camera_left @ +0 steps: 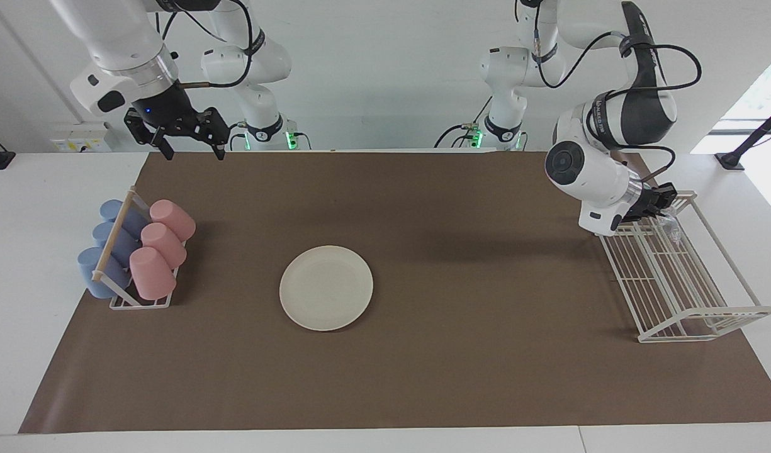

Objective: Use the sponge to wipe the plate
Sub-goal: 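Carry the sponge into the wire basket with the left gripper while the right retracts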

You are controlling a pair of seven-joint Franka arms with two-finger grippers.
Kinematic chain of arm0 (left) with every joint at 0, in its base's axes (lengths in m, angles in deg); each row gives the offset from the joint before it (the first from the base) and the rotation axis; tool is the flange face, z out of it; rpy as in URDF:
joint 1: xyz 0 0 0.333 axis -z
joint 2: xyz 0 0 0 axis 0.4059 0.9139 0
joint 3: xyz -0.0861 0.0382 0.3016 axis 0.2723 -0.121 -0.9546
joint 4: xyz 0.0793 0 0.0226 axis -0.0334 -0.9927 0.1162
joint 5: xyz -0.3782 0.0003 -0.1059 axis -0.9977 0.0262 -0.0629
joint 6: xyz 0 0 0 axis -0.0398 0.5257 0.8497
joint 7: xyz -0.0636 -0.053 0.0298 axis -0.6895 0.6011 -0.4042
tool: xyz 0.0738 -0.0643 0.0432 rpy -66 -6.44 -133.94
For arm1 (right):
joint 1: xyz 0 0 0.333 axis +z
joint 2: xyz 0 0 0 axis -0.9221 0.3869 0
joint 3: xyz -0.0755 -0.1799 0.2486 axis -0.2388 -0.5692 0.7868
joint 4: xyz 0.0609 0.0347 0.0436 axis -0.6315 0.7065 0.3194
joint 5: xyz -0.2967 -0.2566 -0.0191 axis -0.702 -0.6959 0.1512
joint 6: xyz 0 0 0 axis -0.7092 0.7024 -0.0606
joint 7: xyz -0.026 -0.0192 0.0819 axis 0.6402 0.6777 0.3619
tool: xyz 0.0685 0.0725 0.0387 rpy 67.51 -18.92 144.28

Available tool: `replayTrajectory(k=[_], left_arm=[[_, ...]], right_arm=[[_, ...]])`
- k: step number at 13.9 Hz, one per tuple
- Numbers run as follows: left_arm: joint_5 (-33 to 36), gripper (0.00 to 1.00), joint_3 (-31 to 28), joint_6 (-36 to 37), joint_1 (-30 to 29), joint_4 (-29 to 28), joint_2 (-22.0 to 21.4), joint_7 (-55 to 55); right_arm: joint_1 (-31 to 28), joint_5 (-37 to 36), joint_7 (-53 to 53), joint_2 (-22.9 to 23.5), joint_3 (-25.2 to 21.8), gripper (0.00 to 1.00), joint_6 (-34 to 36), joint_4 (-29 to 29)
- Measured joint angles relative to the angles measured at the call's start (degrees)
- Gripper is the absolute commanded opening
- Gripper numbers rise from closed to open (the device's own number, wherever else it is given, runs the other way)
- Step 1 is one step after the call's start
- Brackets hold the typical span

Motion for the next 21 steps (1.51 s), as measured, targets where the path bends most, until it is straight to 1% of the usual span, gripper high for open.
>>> replayTrajectory(k=[4,7,8,9,10,11,18,19,21], left_arm=[[4.01,0.0,0.16,-0.36,0.08,-3.17,1.8,11.94],[4.63,0.0,0.35,-0.84,0.59,-3.35,3.23,15.79],[4.64,0.28,0.35,-1.15,0.71,-3.34,3.26,16.07],[4.64,0.7,0.35,-1.61,0.73,-3.29,3.26,16.13],[4.65,0.9,0.33,-2.1,0.73,-3.27,3.26,16.17],[4.65,1.0,0.32,-2.27,0.72,-3.25,3.26,16.23],[4.3,1.0,0.03,-3.71,0.64,-2.56,3.02,16.42],[3.25,1.0,-0.1,-3.8,0.53,-1.91,3.0,16.41],[-1.55,1.0,-0.43,-3.96,0.36,1.04,2.82,14.21]], right_arm=[[-0.08,0.0,-0.8,-0.37,-0.93,1.0,-0.73,1.17],[-0.05,0.0,-0.8,-0.44,-0.85,1.0,-0.75,1.17],[-0.05,0.0,-0.8,-0.46,-0.8,1.0,-0.75,1.17],[-0.05,0.0,-0.8,-0.48,-0.79,1.0,-0.74,1.17],[-0.05,0.0,-0.8,-0.5,-0.79,1.0,-0.71,1.18],[-0.05,0.0,-0.8,-0.53,-0.79,1.0,-0.64,1.2],[0.3,-0.01,-0.8,-1.65,-0.72,1.0,0.22,1.85],[0.35,-0.01,-0.8,-1.71,-0.72,1.0,0.22,1.88],[0.38,-0.01,-0.8,-1.72,-0.72,1.0,0.22,1.93]])
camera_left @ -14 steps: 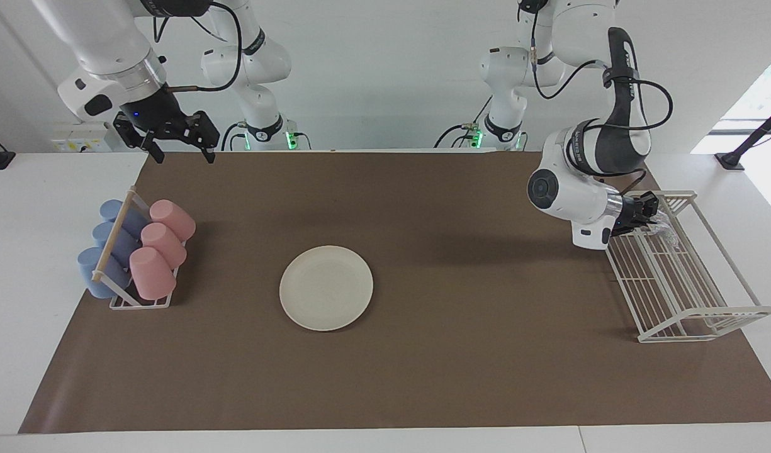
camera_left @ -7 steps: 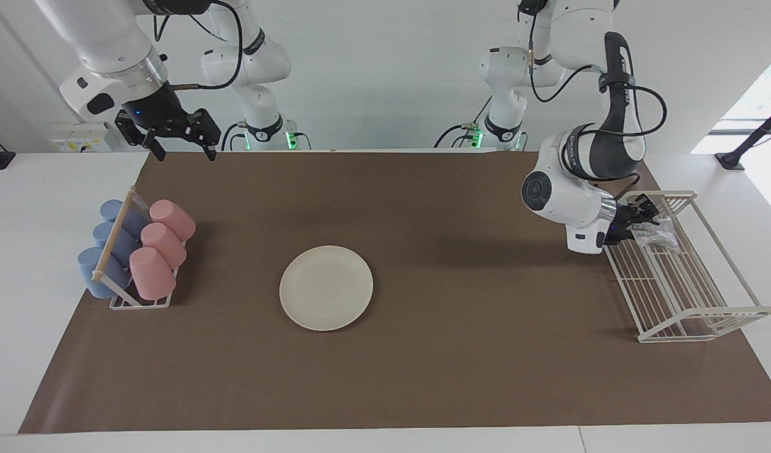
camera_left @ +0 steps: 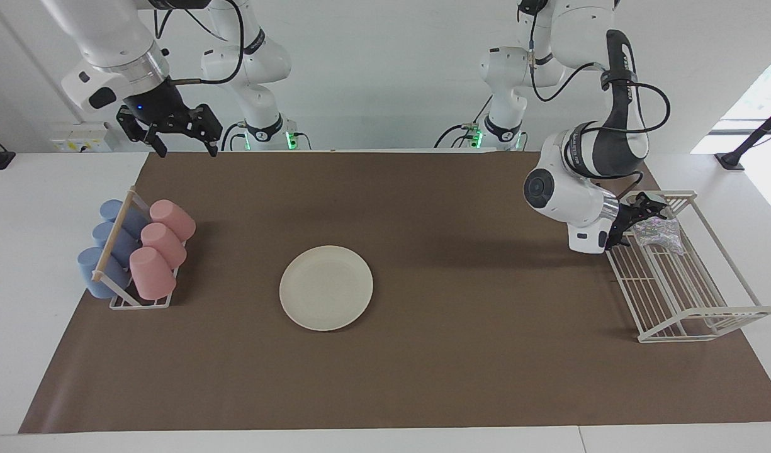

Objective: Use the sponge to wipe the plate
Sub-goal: 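Carry the sponge into the wire basket with the left gripper while the right retracts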

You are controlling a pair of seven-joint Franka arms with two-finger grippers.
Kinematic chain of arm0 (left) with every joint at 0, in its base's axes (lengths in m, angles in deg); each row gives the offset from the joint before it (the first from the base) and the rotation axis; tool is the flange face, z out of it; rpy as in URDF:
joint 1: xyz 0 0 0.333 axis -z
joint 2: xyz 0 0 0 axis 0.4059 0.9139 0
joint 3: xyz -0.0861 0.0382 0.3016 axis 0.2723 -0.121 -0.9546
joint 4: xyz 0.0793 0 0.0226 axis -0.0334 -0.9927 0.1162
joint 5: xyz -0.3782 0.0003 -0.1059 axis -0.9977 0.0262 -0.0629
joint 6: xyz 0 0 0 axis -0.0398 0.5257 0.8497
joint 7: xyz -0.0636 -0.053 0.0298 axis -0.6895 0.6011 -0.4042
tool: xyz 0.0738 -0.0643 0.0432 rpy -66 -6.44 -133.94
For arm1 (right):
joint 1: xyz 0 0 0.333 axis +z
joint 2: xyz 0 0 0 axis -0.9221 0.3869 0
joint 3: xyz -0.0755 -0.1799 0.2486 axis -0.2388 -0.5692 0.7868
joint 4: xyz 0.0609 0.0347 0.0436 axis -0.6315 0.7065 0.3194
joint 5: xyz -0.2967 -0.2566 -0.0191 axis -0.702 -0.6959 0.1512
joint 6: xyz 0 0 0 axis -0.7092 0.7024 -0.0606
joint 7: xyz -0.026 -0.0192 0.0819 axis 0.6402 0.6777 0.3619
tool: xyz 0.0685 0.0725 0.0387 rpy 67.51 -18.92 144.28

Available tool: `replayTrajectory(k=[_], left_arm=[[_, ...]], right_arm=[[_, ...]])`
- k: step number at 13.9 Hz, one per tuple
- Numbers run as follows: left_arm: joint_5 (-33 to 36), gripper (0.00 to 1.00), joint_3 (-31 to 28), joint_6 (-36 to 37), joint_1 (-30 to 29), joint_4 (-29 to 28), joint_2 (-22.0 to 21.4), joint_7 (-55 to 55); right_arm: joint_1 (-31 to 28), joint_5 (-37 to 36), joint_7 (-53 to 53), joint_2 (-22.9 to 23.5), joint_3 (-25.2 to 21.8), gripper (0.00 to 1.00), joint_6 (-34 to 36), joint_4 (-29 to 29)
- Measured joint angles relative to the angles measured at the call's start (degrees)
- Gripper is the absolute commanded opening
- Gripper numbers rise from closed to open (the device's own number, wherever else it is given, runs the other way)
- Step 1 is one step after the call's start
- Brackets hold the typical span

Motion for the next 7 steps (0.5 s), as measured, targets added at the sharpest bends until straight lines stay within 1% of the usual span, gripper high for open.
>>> replayTrajectory(k=[4,7], left_arm=[[-12.3,1.0,-0.54,1.3,-2.47,8.11,-2.94,-10.63],[-24.18,1.0,-0.71,2.71,-5.85,10.57,-7.8,-16.64]], right_arm=[[0.0,0.0,0.0,0.0,0.0,1.0,0.0,0.07],[0.0,0.0,0.0,0.0,0.0,1.0,0.0,0.08]])
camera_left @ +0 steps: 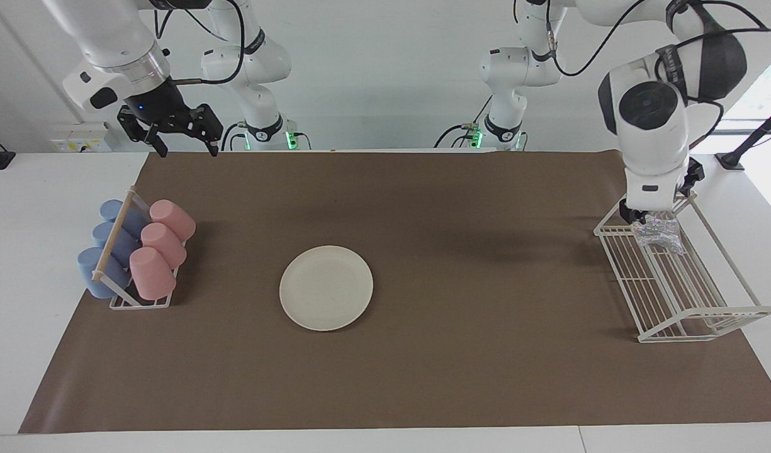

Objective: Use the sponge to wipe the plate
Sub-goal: 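Carry the sponge into the wire basket with the left gripper while the right retracts, then release the sponge in the basket and withdraw the left gripper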

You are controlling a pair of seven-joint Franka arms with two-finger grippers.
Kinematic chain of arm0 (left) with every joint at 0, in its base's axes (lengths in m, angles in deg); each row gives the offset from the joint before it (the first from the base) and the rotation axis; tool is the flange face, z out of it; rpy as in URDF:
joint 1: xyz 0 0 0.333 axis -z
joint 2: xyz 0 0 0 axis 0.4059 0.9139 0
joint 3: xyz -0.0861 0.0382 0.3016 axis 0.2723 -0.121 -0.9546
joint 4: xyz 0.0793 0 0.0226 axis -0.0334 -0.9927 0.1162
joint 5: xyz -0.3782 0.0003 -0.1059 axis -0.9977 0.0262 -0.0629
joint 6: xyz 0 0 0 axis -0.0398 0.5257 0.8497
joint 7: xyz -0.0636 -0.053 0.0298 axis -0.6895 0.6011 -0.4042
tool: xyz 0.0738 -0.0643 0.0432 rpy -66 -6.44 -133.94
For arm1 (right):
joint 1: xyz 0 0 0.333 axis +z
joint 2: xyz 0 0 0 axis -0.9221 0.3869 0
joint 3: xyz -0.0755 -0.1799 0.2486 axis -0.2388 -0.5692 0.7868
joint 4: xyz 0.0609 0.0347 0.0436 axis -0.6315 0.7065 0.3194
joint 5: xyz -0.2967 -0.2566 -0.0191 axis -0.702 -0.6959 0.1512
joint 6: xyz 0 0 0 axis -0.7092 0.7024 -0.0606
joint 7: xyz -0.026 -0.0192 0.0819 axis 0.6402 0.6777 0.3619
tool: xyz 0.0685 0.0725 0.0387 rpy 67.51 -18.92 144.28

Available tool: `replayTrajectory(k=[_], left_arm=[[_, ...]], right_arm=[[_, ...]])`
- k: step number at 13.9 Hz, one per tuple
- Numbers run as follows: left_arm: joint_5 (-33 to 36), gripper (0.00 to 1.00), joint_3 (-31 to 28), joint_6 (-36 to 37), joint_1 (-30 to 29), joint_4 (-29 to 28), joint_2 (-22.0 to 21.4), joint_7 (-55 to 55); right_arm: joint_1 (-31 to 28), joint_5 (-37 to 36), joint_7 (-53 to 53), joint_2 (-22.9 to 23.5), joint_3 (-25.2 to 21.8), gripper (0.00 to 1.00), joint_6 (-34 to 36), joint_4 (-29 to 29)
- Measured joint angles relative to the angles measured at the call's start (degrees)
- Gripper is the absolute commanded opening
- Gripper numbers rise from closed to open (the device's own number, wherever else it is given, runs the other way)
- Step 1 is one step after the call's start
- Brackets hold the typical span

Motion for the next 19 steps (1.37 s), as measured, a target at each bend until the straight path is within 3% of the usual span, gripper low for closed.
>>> replayTrajectory(k=[4,8,13,19], left_arm=[[-16.92,1.0,-0.18,5.19,-3.06,0.08,-7.78,-5.27],[-29.25,1.0,-0.27,10.75,-3.08,-0.99,-10.7,-8.46],[-31.76,1.0,-0.33,7.33,-3.01,-3.44,-11.05,-12.68],[-31.89,1.0,-0.38,5.96,-2.66,-0.25,-8.93,-13.2]], right_arm=[[0.0,0.0,0.0,0.0,0.0,1.0,0.0,0.01],[0.11,0.0,0.0,0.0,0.0,1.0,-0.01,0.02],[0.15,0.0,0.0,-0.01,0.0,1.0,-0.01,0.02],[0.16,0.0,0.0,-0.01,0.0,1.0,-0.01,0.02]])
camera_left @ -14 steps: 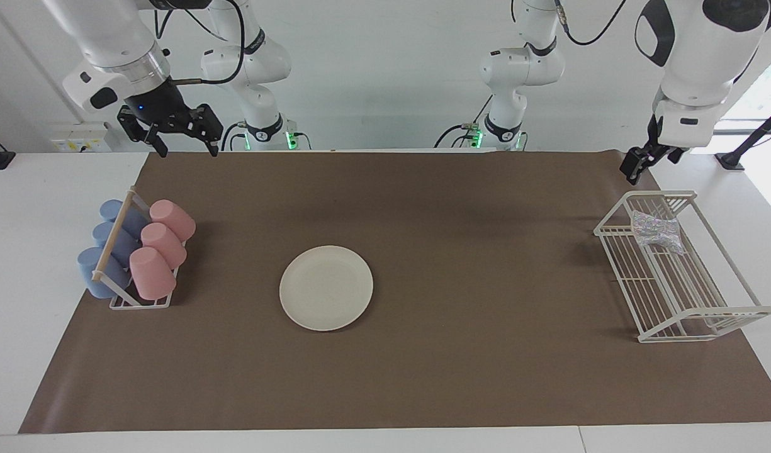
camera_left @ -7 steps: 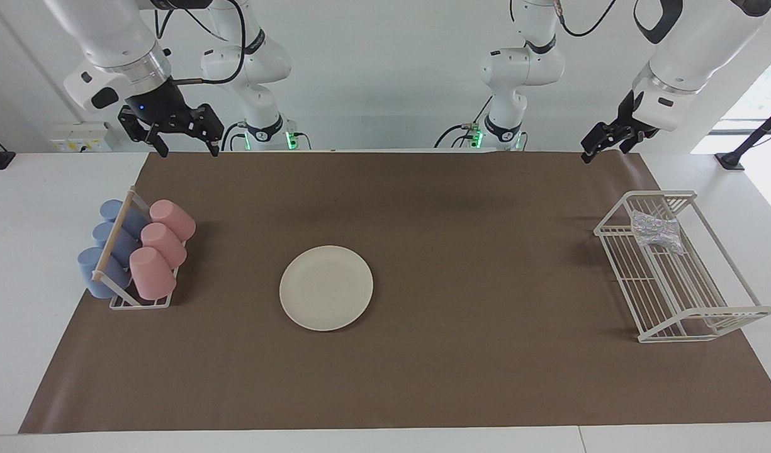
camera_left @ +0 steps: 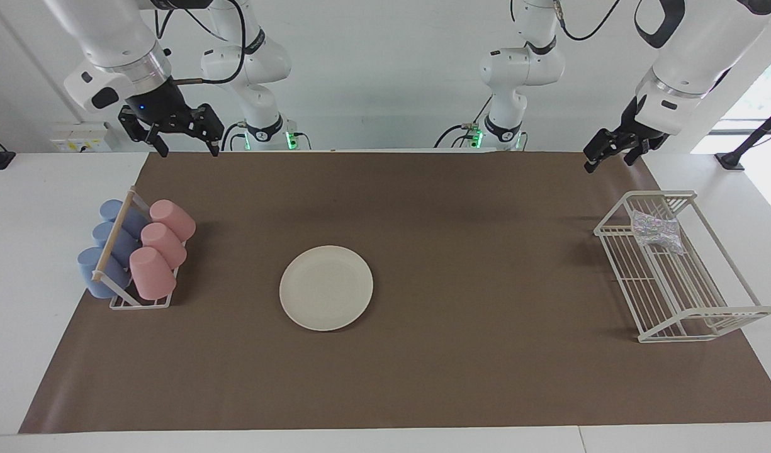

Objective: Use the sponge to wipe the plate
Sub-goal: 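Release the sponge in the basket and withdraw the left gripper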

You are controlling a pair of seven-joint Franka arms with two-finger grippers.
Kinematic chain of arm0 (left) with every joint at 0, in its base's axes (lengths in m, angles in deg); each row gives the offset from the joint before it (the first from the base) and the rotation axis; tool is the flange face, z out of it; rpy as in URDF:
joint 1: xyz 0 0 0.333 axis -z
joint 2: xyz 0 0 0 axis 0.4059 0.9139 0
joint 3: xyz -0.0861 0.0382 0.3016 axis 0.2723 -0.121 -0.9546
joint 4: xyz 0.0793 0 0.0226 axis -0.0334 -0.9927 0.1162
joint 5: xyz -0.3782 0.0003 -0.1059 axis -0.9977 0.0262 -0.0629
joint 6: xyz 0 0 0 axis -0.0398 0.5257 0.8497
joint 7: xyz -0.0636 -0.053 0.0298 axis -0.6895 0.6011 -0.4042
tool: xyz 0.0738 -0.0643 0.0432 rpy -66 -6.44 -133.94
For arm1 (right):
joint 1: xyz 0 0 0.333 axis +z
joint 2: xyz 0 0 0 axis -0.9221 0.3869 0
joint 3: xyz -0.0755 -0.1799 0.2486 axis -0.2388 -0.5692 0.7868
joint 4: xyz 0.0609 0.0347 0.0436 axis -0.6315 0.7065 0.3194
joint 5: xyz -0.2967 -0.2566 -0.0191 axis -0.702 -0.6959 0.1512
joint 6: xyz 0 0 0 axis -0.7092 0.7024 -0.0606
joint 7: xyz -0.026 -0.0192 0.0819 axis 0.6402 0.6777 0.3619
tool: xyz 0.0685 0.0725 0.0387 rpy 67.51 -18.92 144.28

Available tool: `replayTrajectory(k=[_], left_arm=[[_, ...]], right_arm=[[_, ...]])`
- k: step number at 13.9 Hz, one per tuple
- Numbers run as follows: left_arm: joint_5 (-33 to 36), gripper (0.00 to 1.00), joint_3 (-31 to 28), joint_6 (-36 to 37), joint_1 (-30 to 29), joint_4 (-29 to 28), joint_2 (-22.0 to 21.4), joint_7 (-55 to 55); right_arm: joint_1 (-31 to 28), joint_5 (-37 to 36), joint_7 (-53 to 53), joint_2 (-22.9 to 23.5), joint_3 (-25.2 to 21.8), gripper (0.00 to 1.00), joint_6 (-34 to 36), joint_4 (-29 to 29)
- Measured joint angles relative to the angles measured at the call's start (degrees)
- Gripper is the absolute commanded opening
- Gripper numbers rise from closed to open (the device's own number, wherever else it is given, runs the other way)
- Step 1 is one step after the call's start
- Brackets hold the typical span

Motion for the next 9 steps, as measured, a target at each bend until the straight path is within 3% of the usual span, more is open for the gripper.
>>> replayTrajectory(k=[9], left_arm=[[0.0,1.0,-0.73,0.13,0.26,0.11,-0.22,-0.38]], right_arm=[[0.0,0.0,0.0,0.0,0.0,1.0,0.0,0.0]])
